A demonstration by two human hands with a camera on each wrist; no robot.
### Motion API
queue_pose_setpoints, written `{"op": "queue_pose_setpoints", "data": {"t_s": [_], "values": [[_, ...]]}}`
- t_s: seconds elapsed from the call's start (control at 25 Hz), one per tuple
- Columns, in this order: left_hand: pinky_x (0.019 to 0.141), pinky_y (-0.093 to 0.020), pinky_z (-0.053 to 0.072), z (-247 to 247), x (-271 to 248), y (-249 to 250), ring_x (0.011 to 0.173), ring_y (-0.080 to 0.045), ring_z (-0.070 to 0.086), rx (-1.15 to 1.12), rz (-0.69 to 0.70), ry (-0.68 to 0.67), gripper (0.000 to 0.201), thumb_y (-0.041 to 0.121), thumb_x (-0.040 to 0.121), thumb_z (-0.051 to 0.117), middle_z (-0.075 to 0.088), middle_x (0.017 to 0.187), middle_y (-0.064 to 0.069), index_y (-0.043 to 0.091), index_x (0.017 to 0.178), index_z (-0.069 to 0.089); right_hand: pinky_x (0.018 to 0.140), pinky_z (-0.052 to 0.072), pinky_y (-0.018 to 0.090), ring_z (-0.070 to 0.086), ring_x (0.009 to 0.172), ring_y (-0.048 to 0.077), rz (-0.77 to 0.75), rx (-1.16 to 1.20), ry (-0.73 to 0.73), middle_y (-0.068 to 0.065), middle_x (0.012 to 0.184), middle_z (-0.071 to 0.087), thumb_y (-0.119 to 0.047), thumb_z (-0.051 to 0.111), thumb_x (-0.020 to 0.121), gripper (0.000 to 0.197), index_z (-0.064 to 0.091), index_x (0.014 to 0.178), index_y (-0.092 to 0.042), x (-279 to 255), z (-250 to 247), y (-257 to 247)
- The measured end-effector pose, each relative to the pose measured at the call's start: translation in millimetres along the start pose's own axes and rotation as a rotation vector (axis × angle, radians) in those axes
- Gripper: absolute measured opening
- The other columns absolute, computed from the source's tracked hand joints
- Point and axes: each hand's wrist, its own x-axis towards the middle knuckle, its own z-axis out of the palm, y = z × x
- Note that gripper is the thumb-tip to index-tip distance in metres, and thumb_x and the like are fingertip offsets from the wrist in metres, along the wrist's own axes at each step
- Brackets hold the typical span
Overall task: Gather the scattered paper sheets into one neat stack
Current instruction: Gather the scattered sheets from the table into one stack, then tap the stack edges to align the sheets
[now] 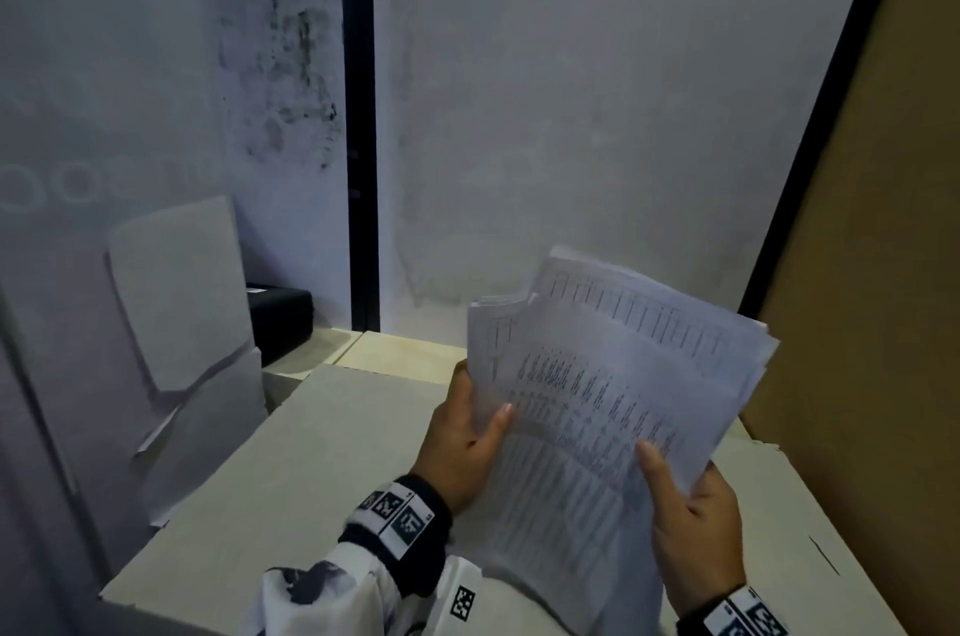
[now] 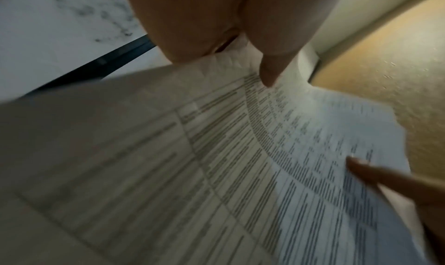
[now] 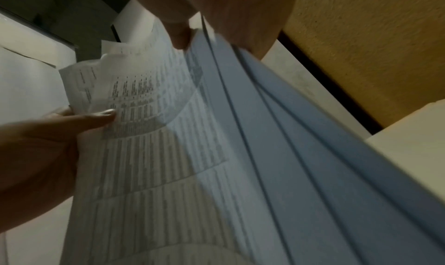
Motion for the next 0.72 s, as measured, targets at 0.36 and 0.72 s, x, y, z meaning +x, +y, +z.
{"op": "queue_pose_setpoints", "data": {"t_s": [0.36,0.72], "values": [[0.098,-0.042,0.059,4.6,-30.7,-30.3,0.107,-0.002,0.068,-0.112,-0.295,0.035,0.068,0.026,0.074,0.087,0.069,0.118,0.012,0.034,0.129,0.047,0.083,0.055,0.038,0.068,0.095,0.018,0.061,-0.021,-0.069,-0.002,0.105,0.072,-0.008,0.082,0.078,0.043,0.065,0.118,-0.011,-4.5,3.7,27.0],[0.087,-0.03,0.061,4.6,-24.4,-27.4,0.106,-0.009,0.071,-0.241,-0.31,-0.002,0.033,0.023,0.088,0.071,0.075,0.113,0.009,0.033,0.117,0.058,0.09,0.05,0.045,0.063,0.105,0.032,0.13,0.047,-0.07,0.012,0.115,0.068,0.022,0.053,0.087,0.05,0.054,0.129,-0.007,7.3,-14.7,44.4]]}}
